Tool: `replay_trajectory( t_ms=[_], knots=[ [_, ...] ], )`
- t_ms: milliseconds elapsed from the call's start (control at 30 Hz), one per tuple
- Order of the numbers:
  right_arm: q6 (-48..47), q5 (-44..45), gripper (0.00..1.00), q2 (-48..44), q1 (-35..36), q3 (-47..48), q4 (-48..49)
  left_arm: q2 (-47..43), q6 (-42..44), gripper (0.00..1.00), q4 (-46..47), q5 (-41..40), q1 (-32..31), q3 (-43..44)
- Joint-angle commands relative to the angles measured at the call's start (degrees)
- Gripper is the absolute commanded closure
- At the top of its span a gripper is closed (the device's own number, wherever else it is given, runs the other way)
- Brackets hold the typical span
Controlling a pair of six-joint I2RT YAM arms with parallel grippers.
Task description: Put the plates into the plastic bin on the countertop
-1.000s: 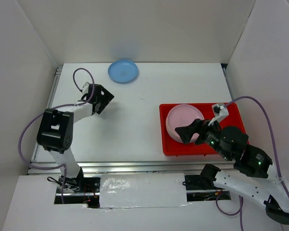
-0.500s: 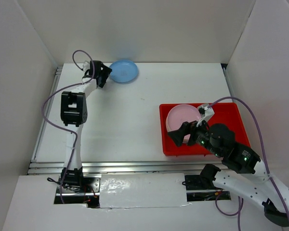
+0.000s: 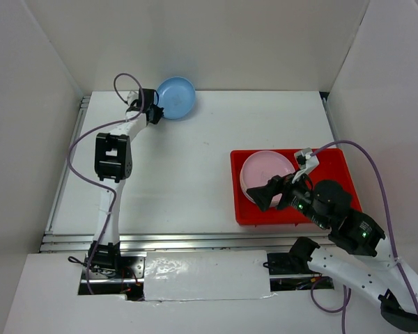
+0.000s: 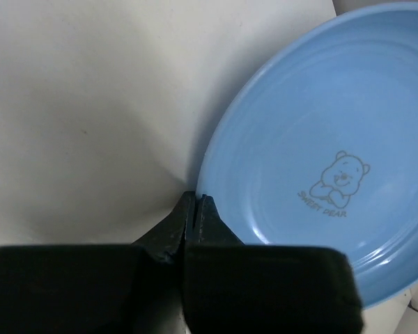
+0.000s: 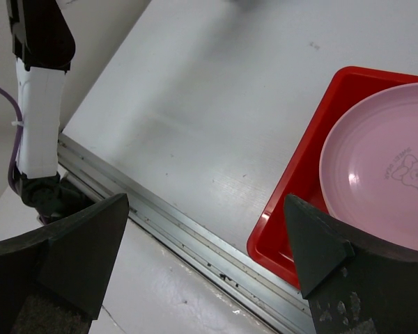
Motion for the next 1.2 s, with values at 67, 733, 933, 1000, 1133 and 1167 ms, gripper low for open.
replay_trajectory(
  t_ms=[67, 733, 933, 1000, 1133, 1167],
  knots=[
    [-1.2, 0.6, 0.0, 0.2, -0.4, 2.2, -0.3, -5.6, 2.4, 1.0, -8.2, -7.1, -2.9, -11.4],
    [3.2, 6.6, 0.0, -0.5, -0.6, 13.0, -8.7, -61.2, 16.6, 1.0, -1.6, -6.7, -29.2, -51.7],
    [7.0, 10.8, 0.0, -0.5, -0.6, 18.3, -15.6, -48.2, 19.1, 1.0, -10.6, -8.8, -42.0, -34.5],
    [8.0, 10.1, 0.0, -1.0, -0.5, 18.8, -17.1, -43.3, 18.8, 1.0, -13.1, -9.8, -44.6, -30.9],
    [9.2, 10.1, 0.0, -2.4, -0.6, 18.8, -19.0, -37.5, 18.4, 1.0, -14.0, -10.0, -46.4, -25.6],
    [9.3, 10.2, 0.0, -2.9, -0.6, 18.8, -19.5, -36.7, 18.1, 1.0, -14.7, -10.2, -46.5, -24.8]
  ],
)
